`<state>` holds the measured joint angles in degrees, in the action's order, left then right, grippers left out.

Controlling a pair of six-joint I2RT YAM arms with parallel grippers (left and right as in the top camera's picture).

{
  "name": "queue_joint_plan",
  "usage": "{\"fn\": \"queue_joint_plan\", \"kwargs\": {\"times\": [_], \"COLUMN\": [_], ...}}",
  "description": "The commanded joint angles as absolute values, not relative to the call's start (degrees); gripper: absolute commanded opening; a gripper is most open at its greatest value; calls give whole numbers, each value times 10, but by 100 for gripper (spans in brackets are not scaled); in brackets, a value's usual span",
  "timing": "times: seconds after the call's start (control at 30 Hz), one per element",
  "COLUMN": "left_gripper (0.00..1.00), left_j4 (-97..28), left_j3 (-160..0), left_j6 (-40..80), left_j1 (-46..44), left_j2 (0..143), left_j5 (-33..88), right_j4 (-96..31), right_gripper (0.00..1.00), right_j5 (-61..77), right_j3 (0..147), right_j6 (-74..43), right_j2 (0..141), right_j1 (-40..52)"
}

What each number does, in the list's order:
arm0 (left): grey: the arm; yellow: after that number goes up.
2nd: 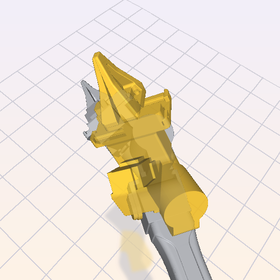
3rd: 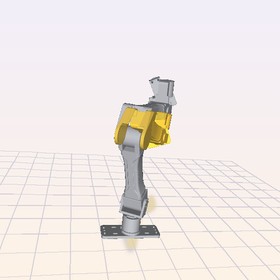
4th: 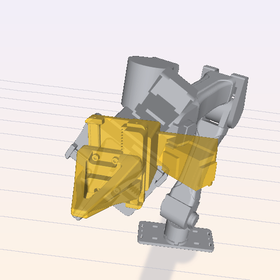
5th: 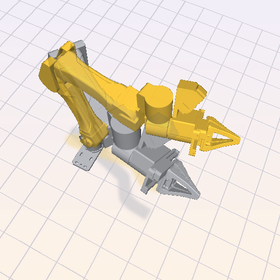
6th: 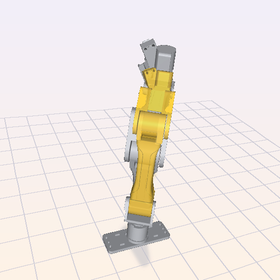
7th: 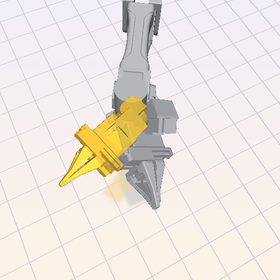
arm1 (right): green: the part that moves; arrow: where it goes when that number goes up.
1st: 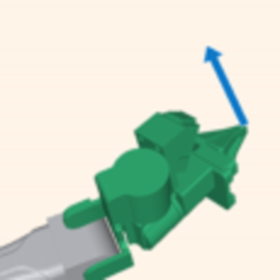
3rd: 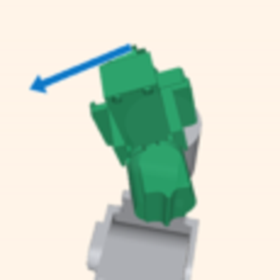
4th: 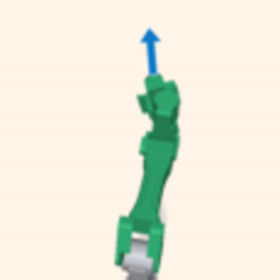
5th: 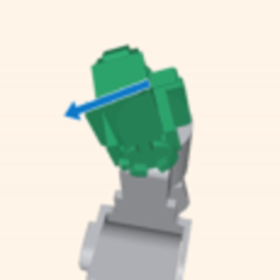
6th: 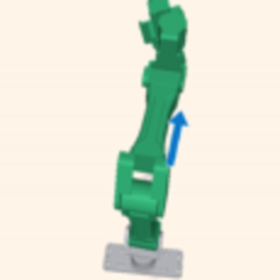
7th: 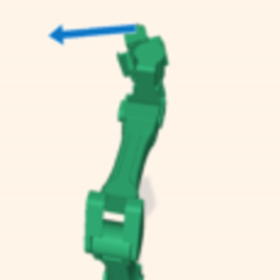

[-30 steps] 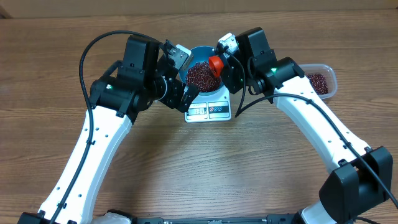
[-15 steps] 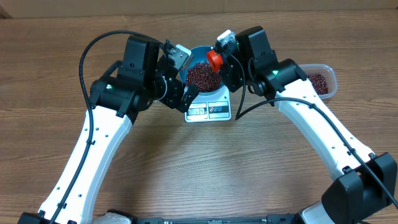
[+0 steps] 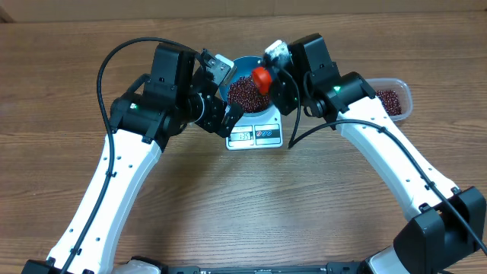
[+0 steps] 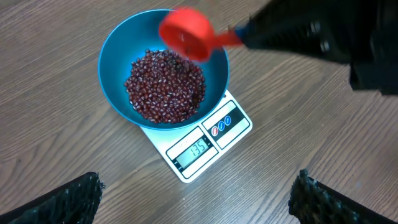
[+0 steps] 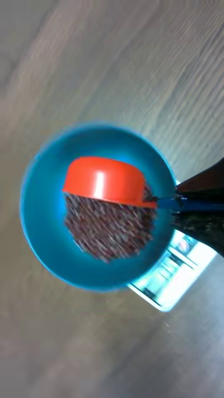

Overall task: Scoop item into bowl and weigh 150g on scale
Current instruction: 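Move the scoop with the right gripper back over the bean tub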

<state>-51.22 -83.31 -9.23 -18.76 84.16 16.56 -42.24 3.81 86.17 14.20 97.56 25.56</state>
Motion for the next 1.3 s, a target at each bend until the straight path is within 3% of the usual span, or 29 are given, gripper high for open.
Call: {"fn": "queue_joint_plan", "kwargs": {"times": [0.0, 0.13, 0.43, 0.53, 0.87, 1.03, 1.27], "left_gripper": [100, 100, 100, 100, 100, 100, 100], "left_j4": [-512, -512, -512, -512, -512, -512, -512], "left_j3": [-842, -842, -842, -842, -842, -842, -842], "left_j6": [-103, -103, -103, -103, -103, -103, -103], "left_j1": [-189, -189, -189, -189, -189, -189, -189], "left_j2": [828, 828, 828, 828, 828, 828, 828], "left_j5": [174, 174, 174, 174, 174, 174, 174], "right_j4": [-420, -438, -427, -419, -464, -535, -573], "right_gripper": [4, 4, 4, 4, 4, 4, 4], "right_j5": [-17, -1, 9, 10, 44, -31, -161], "right_j3": [879, 879, 879, 879, 879, 874, 855], "right_j6": [104, 170, 129, 65, 43, 42, 43], "right_j2": [954, 954, 949, 934, 842, 851, 894], "right_j1": [254, 258, 256, 244, 112, 37, 11]}}
